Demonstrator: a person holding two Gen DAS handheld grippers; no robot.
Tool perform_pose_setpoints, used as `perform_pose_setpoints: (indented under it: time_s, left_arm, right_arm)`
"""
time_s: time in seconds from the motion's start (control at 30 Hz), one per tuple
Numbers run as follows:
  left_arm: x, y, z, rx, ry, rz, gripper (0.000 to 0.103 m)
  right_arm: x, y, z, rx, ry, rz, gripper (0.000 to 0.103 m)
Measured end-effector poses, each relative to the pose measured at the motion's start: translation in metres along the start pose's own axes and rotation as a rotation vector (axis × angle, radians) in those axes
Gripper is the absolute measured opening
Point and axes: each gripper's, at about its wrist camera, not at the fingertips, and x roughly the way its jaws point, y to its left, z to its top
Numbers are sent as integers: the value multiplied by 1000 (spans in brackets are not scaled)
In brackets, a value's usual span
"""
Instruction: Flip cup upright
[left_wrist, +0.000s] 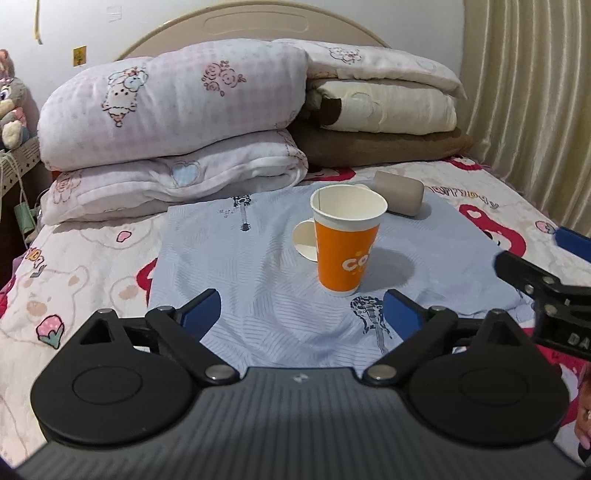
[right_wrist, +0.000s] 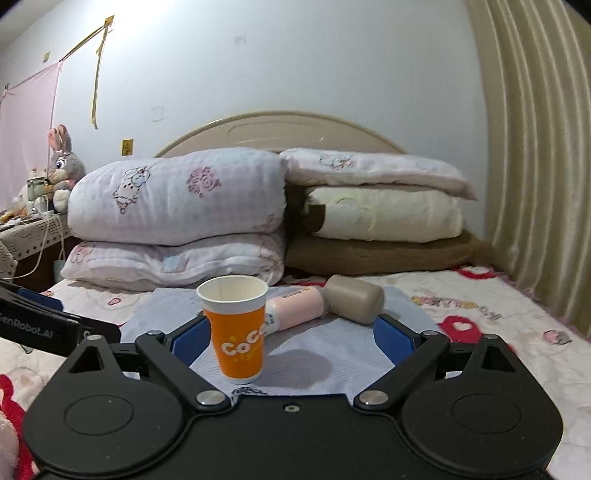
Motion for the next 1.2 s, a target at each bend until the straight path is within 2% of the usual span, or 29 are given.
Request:
perform_pose_setpoints:
  time_s: [0.23, 0.37, 0.6, 0.77, 1.2]
  left_arm:
    - [-2, 1, -6, -21, -37, 104, 100]
    - [-1, 2, -8, -31, -36, 135, 101]
    - [4, 1, -10, -41, 12, 134, 102]
    - [10, 1, -11, -55, 43, 94, 102]
    - [18, 2, -13, -56, 80, 120, 102]
  right_arm:
    - [-11, -5, 3, -32, 26, -26, 103]
    - [-15, -5, 5, -33, 26, -19, 103]
    - [-16, 0, 3, -41, 30, -19, 103]
    - [-14, 0, 3, -41, 38, -26, 103]
    - [-8, -2, 3, -32, 55, -45, 103]
